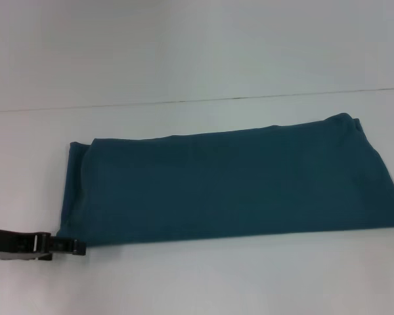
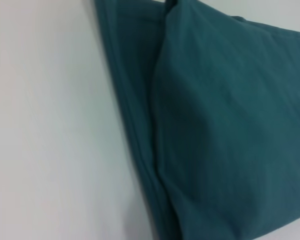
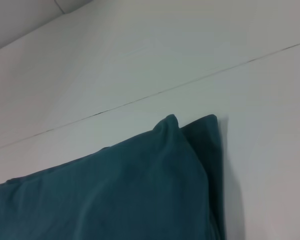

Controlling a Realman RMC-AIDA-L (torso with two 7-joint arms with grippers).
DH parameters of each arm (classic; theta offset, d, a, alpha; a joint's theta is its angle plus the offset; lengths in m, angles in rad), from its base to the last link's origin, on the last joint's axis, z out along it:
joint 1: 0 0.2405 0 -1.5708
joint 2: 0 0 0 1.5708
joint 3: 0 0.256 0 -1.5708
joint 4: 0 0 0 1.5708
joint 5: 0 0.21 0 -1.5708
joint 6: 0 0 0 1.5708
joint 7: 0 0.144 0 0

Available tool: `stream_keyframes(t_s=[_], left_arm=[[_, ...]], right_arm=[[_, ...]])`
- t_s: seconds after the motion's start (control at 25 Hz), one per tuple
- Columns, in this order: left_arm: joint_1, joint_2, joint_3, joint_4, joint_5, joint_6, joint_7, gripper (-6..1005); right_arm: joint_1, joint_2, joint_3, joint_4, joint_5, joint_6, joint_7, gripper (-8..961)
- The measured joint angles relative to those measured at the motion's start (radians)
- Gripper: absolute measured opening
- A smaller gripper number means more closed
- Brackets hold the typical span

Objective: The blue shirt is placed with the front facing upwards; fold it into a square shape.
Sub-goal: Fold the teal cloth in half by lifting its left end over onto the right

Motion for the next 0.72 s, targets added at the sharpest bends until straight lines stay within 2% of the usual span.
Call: stream_keyframes(t_s=[0.72], left_arm=[[-0.025, 0.004, 0.004, -0.005, 0.016, -0.031, -0.025, 900]], right_arm=[[-0.001, -0.002, -0.001, -0.001, 0.0, -0.008, 0.002, 807]])
